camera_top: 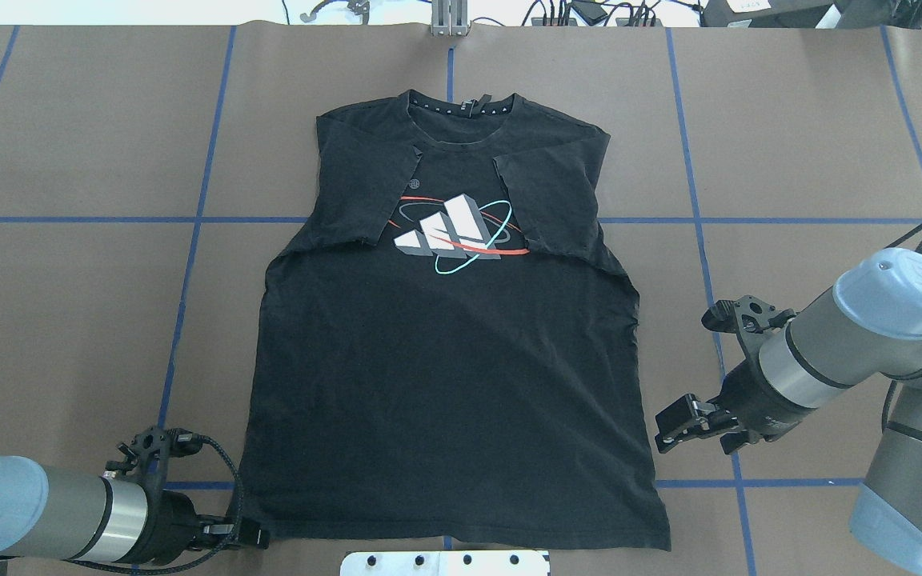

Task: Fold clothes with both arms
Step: 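Align both grippers at the hem corners nearest the robot, then close both grippers on the bottom hem corners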

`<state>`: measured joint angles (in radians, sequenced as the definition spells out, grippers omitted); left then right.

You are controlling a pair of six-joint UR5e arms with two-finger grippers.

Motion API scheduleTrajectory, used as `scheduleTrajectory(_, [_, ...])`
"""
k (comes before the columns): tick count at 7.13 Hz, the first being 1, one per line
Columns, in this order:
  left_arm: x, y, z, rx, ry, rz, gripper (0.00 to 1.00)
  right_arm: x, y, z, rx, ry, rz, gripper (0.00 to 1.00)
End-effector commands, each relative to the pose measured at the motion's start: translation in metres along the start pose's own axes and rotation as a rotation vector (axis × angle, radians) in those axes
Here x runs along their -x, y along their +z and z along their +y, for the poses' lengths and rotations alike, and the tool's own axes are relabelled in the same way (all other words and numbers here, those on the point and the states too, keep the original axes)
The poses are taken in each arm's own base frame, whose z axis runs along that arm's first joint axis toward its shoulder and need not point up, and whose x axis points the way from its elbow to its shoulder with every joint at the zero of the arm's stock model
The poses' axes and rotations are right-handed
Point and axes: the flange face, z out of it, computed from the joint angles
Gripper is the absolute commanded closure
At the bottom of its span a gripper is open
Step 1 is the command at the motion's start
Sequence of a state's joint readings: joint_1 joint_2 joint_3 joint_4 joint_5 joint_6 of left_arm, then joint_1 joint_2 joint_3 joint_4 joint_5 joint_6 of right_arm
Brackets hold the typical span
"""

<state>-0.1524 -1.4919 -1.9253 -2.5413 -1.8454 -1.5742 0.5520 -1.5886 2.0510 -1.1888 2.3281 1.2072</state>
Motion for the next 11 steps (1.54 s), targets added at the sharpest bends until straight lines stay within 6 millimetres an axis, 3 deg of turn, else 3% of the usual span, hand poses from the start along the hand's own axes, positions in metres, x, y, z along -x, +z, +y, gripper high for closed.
scheduleTrajectory(1, [-0.001, 0.002, 0.0, 0.002, -0.015, -0.008, 0.74, -0.001, 0.0, 0.0, -0.004, 0.001, 0.002, 0.0])
scheduleTrajectory(2, [-0.002, 0.002, 0.0, 0.004, -0.017, -0.007, 0.94, -0.001, 0.002, -0.002, -0.006, 0.002, 0.006, 0.0])
scheduleTrajectory(3, [0.001, -0.002, -0.002, -0.002, -0.045, -0.009, 1.0, -0.003, 0.005, -0.004, -0.009, 0.003, 0.012, 0.0])
scheduleTrajectory(6, [-0.005, -0.007, -0.005, -0.008, -0.053, 0.004, 1.0, 0.002, 0.02, -0.001, -0.054, -0.015, 0.048, 0.0])
scheduleTrajectory(9, [-0.018, -0.016, -0.002, -0.005, -0.044, 0.033, 1.0, 0.027, 0.059, 0.029, -0.06, -0.028, 0.079, 0.0])
scheduleTrajectory(11, [-0.018, -0.016, -0.002, -0.004, -0.044, 0.033, 1.0, 0.026, 0.078, 0.045, -0.045, -0.046, 0.108, 0.0])
